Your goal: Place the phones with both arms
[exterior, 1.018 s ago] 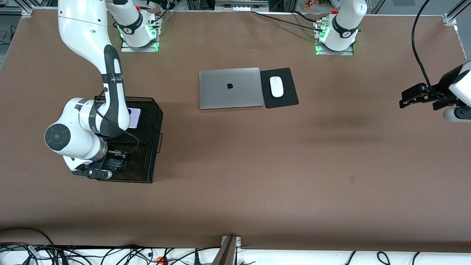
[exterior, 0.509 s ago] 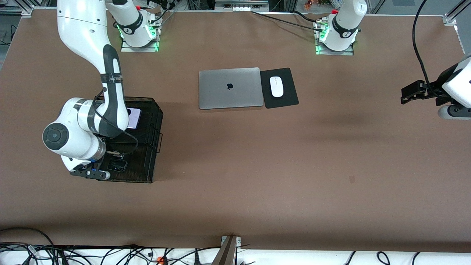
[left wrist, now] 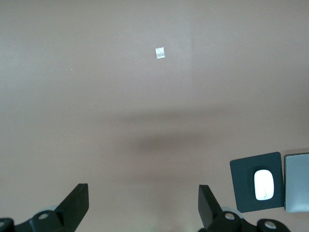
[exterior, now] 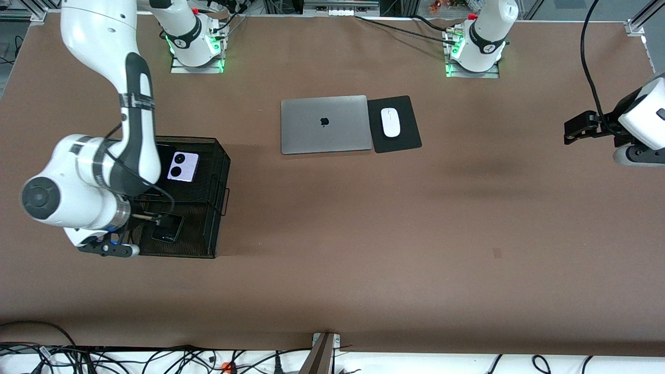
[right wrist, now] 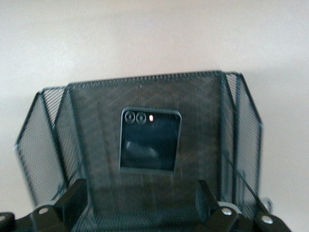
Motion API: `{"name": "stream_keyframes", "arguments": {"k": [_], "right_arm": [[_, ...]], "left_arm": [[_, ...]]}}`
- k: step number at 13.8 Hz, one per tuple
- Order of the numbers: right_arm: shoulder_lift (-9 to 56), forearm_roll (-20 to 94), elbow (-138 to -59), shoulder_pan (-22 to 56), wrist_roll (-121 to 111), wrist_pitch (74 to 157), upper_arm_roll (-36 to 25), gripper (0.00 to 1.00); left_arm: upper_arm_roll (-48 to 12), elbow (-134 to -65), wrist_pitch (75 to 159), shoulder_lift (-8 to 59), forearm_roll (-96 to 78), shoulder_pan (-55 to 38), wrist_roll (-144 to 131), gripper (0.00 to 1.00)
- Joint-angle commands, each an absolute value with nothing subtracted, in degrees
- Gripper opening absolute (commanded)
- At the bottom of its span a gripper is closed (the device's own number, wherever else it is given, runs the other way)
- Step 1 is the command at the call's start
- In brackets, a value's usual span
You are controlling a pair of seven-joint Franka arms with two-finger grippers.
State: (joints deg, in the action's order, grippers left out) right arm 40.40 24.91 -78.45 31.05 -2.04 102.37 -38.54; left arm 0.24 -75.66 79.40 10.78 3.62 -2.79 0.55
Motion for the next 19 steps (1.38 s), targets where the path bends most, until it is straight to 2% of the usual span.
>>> {"name": "stream_keyframes", "arguments": {"k": [1,3,6,10,12,13,15,19], "right_arm": [[39.7,26.5,-68.3,25.9,-2.4,88.4,-38.0,0.99],[39.8,27.5,-63.2,22.1,-2.4,81.1,-37.7,0.99],[38.5,27.6,-60.9,19.8,-2.5,74.5,-38.1,0.99],[33.6,27.0,-60.9,19.1,-2.3,72.7,-39.4,1.00],[33.0,21.9,-60.8,19.2,-2.2,72.8,-38.8,1.00],[32.2,19.8,-60.8,18.6,-2.1,73.2,-36.7,1.00],[31.3,16.4,-60.2,13.4,-2.1,73.6,-28.0,1.00],[28.0,1.6,-60.3,-2.3,-0.8,76.3,-2.1,1.00]], "left_arm": [[0.3,-77.3,79.4,8.4,3.8,-2.5,1.0,1.00],[0.3,-77.4,79.5,8.4,3.8,-2.5,1.0,1.00],[0.2,-77.3,80.5,8.4,3.3,-2.5,1.0,1.00],[0.4,-77.6,81.6,8.5,1.9,-2.5,0.9,1.00],[0.4,-77.7,82.6,8.6,1.3,-2.1,0.9,1.00],[0.4,-77.9,82.9,8.7,1.2,-2.1,0.9,1.00],[0.4,-78.0,84.0,8.8,1.1,-2.1,0.9,1.00],[0.4,-78.1,84.2,8.8,1.1,-2.1,0.9,1.00]]}}
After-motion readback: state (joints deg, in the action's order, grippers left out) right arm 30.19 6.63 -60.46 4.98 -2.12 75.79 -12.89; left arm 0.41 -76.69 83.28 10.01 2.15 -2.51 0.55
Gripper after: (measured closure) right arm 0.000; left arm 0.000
